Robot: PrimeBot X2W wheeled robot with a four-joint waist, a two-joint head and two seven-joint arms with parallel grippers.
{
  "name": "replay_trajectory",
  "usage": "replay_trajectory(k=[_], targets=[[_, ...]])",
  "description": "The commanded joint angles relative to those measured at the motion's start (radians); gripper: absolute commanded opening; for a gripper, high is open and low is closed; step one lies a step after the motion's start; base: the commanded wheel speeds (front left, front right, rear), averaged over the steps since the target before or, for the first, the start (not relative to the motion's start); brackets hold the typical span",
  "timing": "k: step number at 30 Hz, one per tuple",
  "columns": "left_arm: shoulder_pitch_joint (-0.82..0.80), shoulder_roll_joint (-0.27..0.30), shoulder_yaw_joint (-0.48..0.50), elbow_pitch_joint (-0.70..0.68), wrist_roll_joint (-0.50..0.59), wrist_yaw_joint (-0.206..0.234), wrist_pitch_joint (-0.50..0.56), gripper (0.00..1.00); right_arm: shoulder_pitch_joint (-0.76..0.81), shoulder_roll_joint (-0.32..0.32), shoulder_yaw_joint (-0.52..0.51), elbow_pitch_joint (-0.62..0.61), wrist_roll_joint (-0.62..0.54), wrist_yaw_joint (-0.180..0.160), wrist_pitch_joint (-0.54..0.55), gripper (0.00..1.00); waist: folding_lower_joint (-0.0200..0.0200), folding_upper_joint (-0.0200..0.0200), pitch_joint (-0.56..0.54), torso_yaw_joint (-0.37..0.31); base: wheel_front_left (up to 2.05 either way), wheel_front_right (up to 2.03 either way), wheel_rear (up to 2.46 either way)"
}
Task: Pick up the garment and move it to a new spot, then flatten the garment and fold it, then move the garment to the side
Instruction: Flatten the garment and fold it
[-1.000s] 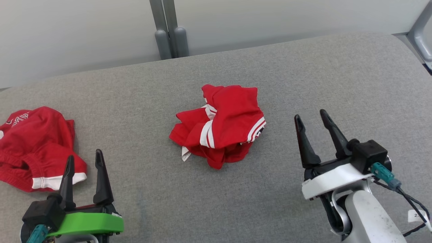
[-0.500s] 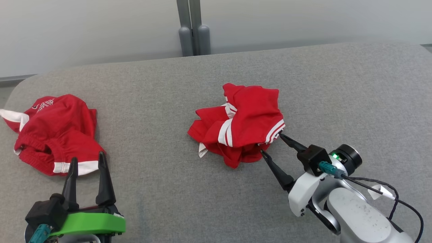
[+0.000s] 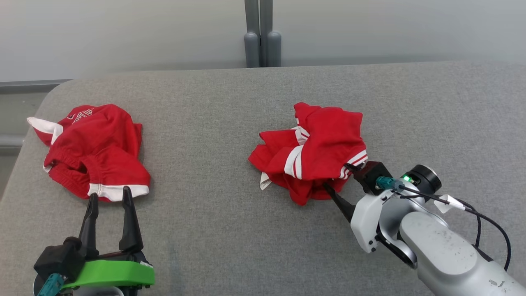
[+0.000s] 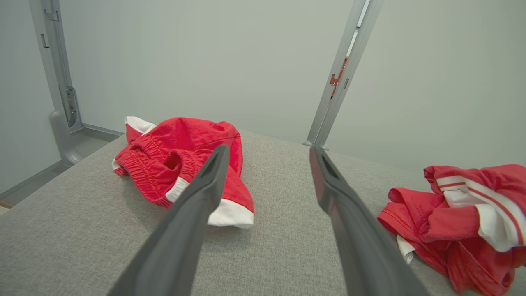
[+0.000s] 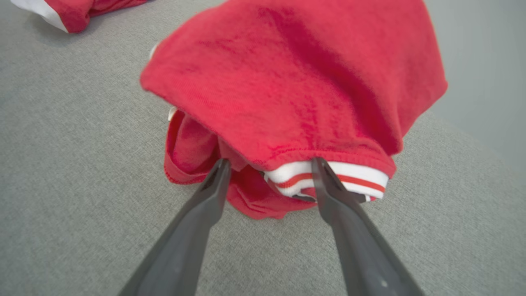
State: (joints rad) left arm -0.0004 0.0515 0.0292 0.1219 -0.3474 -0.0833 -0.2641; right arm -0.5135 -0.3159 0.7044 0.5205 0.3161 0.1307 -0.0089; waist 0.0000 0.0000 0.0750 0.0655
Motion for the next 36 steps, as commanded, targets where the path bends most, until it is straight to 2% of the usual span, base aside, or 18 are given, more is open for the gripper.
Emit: replay_trajectory(k=[1,5,7,9,10,17,23,29,36], targets=[[-0.006,-0.001,-0.003,0.003,0.002,0.000,0.000,1.00,-0.017,-0.009,-0.001,-0.004,0.014,0.000,0.008,1.00,0.0000,0.0000,0.000,0.003,0.00,0.00,0.00],[-0.007,-0.001,-0.025,0.014,-0.004,0.001,0.000,1.00,-0.035,-0.014,-0.003,-0.016,0.008,0.000,0.028,1.00,0.0000,0.0000,0.000,-0.001,0.00,0.00,0.00],[-0.011,-0.001,-0.038,0.021,-0.008,0.000,-0.001,1.00,-0.045,-0.023,0.003,-0.022,0.006,0.000,0.038,0.71,0.0000,0.0000,0.000,-0.004,0.00,0.00,0.00],[-0.015,0.000,-0.044,0.025,-0.010,0.004,0.000,1.00,-0.052,-0.025,0.010,-0.034,0.012,0.000,0.048,0.13,0.0000,0.0000,-0.002,-0.007,0.00,0.00,0.00],[-0.016,0.000,-0.045,0.026,-0.013,0.006,-0.001,1.00,-0.053,-0.029,0.013,-0.039,0.014,0.000,0.051,0.00,0.0000,0.0000,-0.003,-0.009,0.00,0.00,0.00],[-0.016,0.000,-0.039,0.027,-0.010,0.009,0.000,1.00,-0.070,-0.045,-0.035,-0.064,0.001,0.000,0.019,0.00,0.0000,0.0000,-0.003,-0.030,0.00,0.00,0.00],[-0.021,0.000,-0.048,0.029,-0.013,0.010,-0.001,1.00,-0.057,-0.093,-0.156,-0.050,-0.017,0.000,0.013,0.00,0.0000,0.0000,0.005,-0.059,0.00,0.00,0.00],[-0.043,0.000,-0.053,0.035,0.000,0.001,0.000,1.00,-0.045,-0.155,-0.251,0.024,0.013,0.000,-0.007,0.00,0.0000,0.0000,0.036,-0.073,0.00,0.00,0.00],[-0.089,0.000,-0.052,0.043,0.025,-0.011,0.000,1.00,-0.115,-0.204,-0.320,0.179,0.091,0.000,-0.077,0.00,0.0000,0.0000,0.108,-0.067,0.00,0.00,0.00]])
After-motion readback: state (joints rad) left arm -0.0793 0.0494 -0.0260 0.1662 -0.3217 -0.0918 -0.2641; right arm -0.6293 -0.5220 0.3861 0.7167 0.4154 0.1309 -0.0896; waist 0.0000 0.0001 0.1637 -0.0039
